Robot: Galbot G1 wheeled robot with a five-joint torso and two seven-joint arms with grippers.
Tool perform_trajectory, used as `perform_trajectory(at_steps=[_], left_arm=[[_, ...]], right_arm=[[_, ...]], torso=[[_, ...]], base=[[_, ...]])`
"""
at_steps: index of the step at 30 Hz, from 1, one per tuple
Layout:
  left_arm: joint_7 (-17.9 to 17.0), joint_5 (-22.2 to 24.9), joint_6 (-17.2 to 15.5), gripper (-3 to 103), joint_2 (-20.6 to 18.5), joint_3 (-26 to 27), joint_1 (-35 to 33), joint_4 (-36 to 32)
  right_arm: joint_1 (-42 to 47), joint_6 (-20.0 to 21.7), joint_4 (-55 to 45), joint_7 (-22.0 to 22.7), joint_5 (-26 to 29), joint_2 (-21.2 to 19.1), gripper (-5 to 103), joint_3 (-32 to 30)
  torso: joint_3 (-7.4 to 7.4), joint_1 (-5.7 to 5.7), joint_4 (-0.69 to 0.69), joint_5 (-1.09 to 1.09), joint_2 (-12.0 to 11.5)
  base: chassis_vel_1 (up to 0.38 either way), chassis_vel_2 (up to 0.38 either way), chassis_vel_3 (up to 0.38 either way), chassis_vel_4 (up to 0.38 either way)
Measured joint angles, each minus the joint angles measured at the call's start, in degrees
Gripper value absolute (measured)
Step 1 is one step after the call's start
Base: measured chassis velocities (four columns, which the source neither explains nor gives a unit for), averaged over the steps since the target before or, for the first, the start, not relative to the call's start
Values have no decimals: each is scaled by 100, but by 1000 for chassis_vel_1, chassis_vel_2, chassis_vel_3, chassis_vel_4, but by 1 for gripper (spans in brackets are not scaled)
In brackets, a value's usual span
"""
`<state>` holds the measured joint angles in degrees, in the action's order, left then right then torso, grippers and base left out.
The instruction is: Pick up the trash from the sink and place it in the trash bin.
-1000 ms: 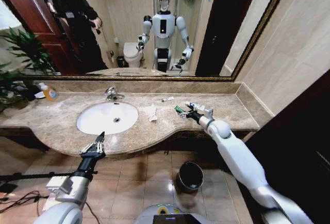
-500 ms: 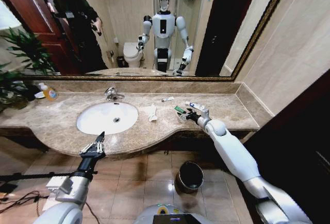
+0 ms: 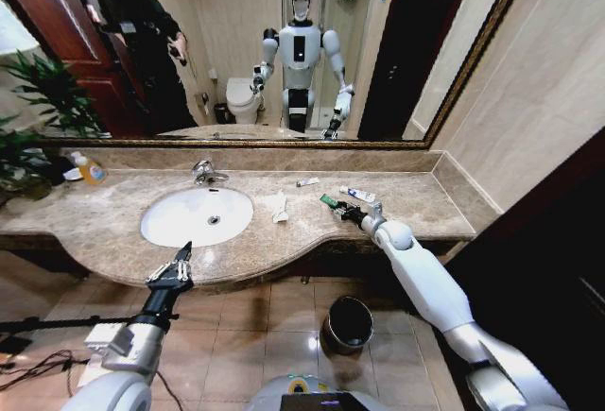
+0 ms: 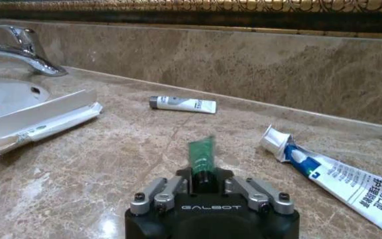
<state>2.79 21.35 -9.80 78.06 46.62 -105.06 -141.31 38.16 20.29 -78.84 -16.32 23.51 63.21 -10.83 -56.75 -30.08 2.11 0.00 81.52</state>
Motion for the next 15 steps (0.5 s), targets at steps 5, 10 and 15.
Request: perform_trajectory(at_steps=[5, 10, 15], left_arm=[[0, 0, 0, 0, 0, 0, 0, 0], [0, 0, 0, 0, 0, 0, 0, 0], [0, 0, 0, 0, 0, 0, 0, 0]], right_arm=[[36, -8, -44, 8, -6, 4, 21, -7], [149, -8, -317, 123, 59, -14, 21, -79], [396, -3, -779, 313, 260, -127, 21, -247]], torso=[[0, 0, 0, 0, 0], [0, 0, 0, 0, 0], [0, 0, 1, 0, 0]], base=[[0, 0, 0, 0], [0, 0, 0, 0], [0, 0, 0, 0]])
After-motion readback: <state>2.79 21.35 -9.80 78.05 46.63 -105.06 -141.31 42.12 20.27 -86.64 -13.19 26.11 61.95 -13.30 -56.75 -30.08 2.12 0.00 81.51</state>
